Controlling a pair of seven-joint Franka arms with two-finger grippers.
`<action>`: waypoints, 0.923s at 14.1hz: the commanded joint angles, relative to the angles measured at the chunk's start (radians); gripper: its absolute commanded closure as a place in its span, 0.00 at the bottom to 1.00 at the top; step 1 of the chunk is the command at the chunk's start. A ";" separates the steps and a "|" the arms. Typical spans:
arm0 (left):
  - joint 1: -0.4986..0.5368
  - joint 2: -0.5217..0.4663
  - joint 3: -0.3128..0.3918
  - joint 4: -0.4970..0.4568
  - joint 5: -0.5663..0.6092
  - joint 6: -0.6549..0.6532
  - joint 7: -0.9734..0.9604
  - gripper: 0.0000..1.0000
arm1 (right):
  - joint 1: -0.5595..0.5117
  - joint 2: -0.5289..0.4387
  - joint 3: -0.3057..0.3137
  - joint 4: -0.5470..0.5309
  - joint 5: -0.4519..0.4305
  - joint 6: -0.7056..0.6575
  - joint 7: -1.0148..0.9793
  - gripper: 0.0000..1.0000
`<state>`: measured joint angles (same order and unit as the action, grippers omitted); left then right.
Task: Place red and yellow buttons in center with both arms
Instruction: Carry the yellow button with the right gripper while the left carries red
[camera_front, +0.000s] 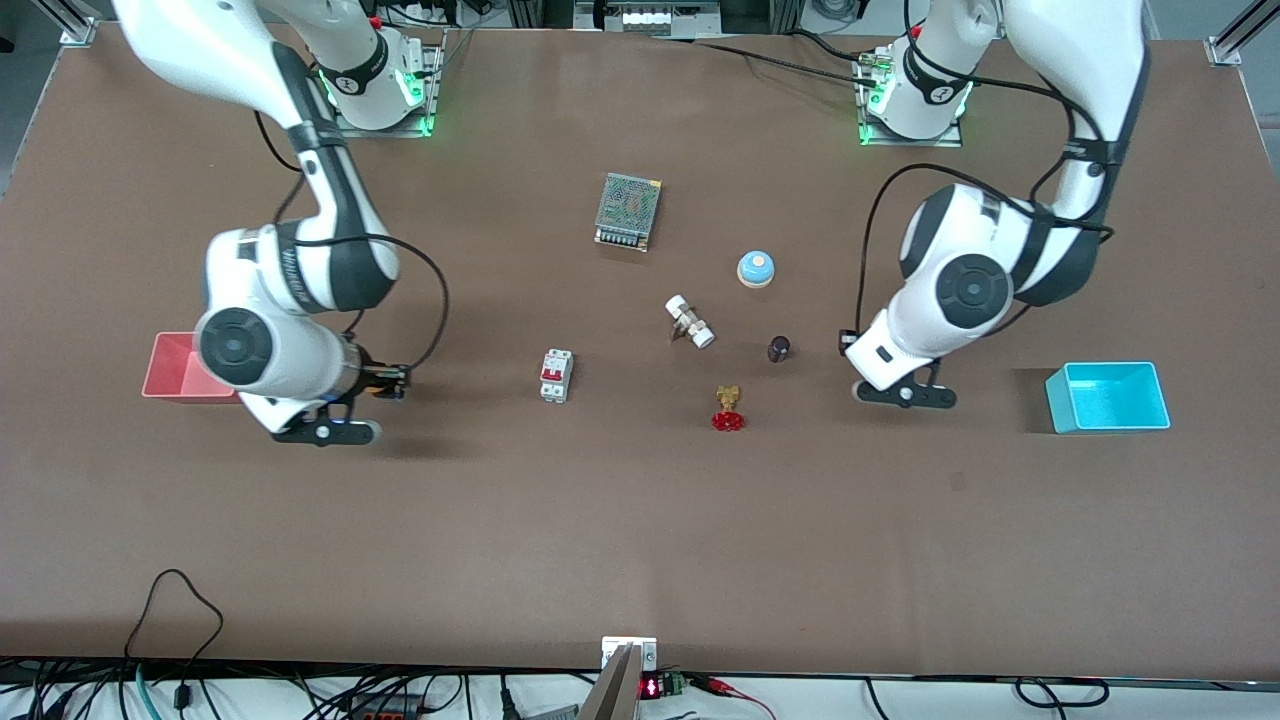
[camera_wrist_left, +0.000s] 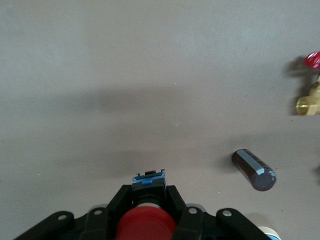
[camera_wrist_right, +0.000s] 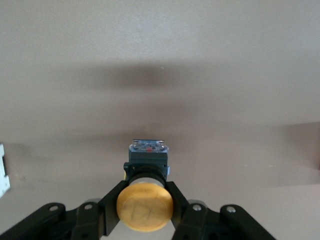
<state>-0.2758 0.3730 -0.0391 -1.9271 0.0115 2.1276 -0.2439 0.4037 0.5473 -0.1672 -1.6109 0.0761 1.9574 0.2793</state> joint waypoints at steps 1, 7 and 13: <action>-0.025 -0.043 0.007 -0.104 -0.007 0.078 -0.014 0.67 | 0.036 0.039 -0.012 0.016 0.030 0.031 0.084 0.76; -0.028 -0.100 -0.056 -0.309 -0.008 0.366 -0.191 0.67 | 0.089 0.109 -0.012 0.016 0.088 0.138 0.212 0.75; -0.040 -0.091 -0.067 -0.335 -0.005 0.399 -0.222 0.69 | 0.089 0.134 -0.011 0.012 0.094 0.137 0.278 0.72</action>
<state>-0.3142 0.3113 -0.1089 -2.2219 0.0115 2.5045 -0.4611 0.4846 0.6727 -0.1689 -1.6091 0.1511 2.0969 0.5314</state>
